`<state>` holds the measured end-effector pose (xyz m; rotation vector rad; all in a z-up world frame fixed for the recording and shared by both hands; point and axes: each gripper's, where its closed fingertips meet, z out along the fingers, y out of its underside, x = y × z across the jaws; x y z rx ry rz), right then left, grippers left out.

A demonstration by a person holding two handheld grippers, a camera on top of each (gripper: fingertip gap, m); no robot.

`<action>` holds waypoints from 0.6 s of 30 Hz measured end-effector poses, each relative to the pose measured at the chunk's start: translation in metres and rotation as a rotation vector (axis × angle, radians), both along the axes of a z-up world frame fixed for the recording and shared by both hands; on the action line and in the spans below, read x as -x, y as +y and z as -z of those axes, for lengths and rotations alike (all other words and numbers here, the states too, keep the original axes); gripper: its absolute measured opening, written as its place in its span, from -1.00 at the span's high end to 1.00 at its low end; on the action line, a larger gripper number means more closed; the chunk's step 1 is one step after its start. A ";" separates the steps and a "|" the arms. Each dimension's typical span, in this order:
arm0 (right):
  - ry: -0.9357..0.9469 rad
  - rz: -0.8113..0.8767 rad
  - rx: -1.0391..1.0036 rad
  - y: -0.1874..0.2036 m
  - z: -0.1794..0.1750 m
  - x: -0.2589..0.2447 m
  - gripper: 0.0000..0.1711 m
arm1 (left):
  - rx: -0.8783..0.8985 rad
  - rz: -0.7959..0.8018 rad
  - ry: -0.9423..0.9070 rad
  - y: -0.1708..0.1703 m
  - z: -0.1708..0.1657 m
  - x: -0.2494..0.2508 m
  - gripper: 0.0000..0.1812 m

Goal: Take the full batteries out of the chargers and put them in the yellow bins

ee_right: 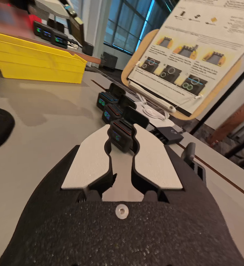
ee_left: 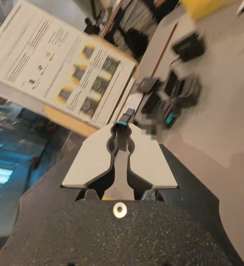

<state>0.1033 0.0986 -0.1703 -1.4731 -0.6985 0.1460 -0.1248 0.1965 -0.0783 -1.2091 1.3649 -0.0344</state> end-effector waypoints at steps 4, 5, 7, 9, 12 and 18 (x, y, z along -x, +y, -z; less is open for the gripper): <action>0.009 -0.073 -0.010 -0.008 -0.003 0.011 0.68 | 0.104 0.204 -0.082 -0.050 0.005 -0.063 0.84; 0.014 -0.086 -0.010 -0.010 -0.004 0.013 0.67 | 0.128 0.251 -0.098 -0.061 0.007 -0.077 0.84; 0.025 -0.117 -0.013 -0.013 -0.006 0.017 0.64 | 0.171 0.332 -0.116 -0.081 0.013 -0.101 0.85; 0.032 -0.148 -0.016 -0.017 -0.008 0.021 0.62 | 0.203 0.394 -0.131 -0.097 0.020 -0.120 0.85; 0.033 -0.178 -0.020 -0.022 -0.010 0.027 0.60 | 0.249 0.457 -0.150 -0.113 0.033 -0.142 0.85; 0.037 -0.222 -0.014 -0.027 -0.009 0.034 0.59 | 0.328 0.524 -0.176 -0.130 0.053 -0.167 0.85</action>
